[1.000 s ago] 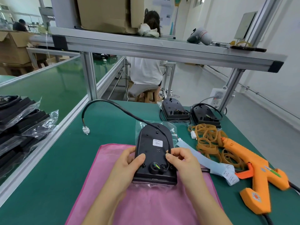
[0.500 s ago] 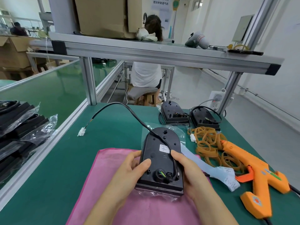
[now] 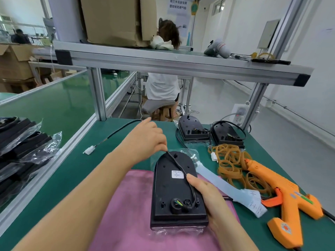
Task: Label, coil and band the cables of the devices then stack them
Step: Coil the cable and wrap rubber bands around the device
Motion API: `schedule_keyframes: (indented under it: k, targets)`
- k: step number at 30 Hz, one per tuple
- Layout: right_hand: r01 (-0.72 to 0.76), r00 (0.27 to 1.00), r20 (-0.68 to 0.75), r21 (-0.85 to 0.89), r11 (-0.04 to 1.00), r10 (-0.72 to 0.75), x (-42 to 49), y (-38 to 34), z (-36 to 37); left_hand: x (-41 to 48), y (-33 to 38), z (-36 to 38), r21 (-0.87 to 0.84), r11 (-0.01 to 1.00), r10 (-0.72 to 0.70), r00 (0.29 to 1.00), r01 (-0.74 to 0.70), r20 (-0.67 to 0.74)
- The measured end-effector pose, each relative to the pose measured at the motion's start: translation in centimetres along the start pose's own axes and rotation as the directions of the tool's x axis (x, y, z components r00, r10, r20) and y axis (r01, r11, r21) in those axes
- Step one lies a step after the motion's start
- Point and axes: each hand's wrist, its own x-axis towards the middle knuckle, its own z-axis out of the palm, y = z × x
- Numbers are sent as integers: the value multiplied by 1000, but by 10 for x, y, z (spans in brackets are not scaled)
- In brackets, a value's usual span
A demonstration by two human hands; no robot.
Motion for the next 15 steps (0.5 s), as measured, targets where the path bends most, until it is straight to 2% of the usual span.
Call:
schedule_keyframes:
  k: [2, 10, 15]
  targets:
    - [5, 1000, 5, -3, 1000, -5, -1, 1, 1, 7, 0, 0, -8, 999, 44, 997, -45, -61]
    - [-14, 1000, 19, -20, 1000, 15, -5, -2, 0, 14, 6, 4, -14, 999, -39, 992, 37, -122]
    - [17, 1000, -3, 7, 1000, -17, -6, 3, 2, 13, 10, 1, -54, 993, -110, 994, 109, -18]
